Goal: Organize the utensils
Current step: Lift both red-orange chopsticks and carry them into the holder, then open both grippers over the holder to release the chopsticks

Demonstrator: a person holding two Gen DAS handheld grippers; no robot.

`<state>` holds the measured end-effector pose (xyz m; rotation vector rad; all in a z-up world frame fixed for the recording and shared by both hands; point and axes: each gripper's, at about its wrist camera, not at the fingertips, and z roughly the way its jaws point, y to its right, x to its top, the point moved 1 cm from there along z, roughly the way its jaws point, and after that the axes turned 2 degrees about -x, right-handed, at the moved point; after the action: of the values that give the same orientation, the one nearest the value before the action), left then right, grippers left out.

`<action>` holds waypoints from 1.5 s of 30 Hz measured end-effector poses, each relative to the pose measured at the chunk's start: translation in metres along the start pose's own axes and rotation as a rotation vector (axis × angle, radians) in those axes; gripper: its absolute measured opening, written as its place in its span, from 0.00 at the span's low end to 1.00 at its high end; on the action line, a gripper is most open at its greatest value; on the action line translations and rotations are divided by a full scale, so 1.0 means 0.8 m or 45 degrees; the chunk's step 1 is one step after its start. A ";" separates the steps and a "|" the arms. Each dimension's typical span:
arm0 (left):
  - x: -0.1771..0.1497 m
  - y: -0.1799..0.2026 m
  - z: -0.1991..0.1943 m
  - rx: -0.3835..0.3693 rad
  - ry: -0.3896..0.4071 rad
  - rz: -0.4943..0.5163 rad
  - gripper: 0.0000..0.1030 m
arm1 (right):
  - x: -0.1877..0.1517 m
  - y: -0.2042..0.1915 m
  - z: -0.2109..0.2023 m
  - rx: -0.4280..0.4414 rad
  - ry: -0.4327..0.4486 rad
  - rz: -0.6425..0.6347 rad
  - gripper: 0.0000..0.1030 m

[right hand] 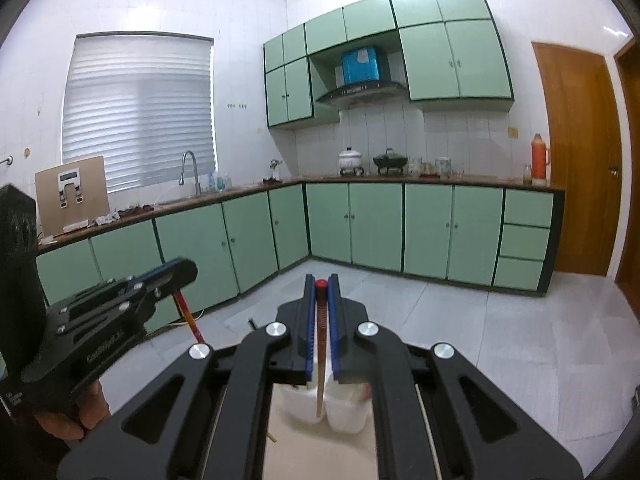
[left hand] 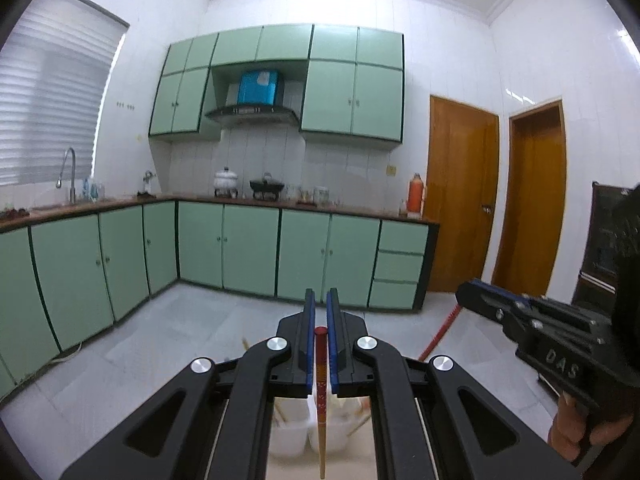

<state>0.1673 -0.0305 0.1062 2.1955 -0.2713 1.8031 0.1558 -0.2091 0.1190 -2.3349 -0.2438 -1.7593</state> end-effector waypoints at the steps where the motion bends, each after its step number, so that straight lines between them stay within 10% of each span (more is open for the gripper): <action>1: 0.010 -0.002 0.006 0.000 0.019 0.000 0.05 | 0.007 0.001 0.007 -0.008 0.008 -0.008 0.05; 11: 0.045 -0.022 0.077 0.044 0.070 0.024 0.05 | 0.012 0.011 0.072 -0.066 -0.011 -0.067 0.05; 31: -0.070 -0.057 0.188 0.067 -0.229 -0.026 0.05 | -0.077 0.020 0.168 -0.054 -0.274 -0.018 0.06; 45: -0.059 -0.059 0.061 0.154 -0.079 -0.011 0.69 | -0.077 0.034 0.026 -0.314 -0.014 -0.024 0.75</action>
<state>0.2181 -0.0042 0.0470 2.3337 -0.1691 1.7926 0.1652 -0.2299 0.0520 -2.5167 -0.0527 -1.8810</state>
